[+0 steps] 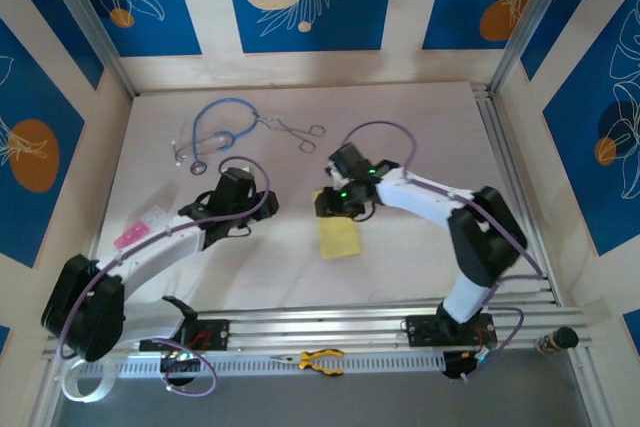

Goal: Fold a paper plane with a square sheet of paper (pick it up from the middle)
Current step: Turn over the paper at the center of the table, then third fold the triangle at the center of the table.

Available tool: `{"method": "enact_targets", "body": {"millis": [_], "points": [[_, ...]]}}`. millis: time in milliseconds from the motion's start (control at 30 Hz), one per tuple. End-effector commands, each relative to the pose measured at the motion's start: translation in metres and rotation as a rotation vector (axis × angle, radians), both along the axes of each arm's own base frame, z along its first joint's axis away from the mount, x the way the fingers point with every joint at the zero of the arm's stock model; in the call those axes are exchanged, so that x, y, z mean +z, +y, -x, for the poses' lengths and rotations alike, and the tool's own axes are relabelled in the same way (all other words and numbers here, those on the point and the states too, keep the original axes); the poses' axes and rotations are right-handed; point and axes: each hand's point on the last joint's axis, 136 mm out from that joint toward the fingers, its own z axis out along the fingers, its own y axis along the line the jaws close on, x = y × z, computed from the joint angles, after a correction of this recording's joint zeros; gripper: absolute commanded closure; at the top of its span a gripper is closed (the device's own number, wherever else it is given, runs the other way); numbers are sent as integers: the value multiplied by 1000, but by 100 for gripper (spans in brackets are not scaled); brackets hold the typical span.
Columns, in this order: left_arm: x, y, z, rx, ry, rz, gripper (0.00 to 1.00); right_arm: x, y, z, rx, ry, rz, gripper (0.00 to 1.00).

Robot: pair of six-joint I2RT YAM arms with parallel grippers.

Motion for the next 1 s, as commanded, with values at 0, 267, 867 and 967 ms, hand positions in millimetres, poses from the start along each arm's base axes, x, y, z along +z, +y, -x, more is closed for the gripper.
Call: {"method": "enact_targets", "body": {"millis": [0,267,867,967], "points": [[8,-35,-8,-137,28,97,55,14,-12,1,-35,62,-228,67],[-9,-88,-8,-276,134,266,59,-3,-53,0,-128,129,-383,93],[-44,-116,1,-306,266,338,59,-64,-53,14,-118,272,-349,96],[-48,-116,3,-306,280,332,59,-76,-57,19,-135,296,-327,96]]}}
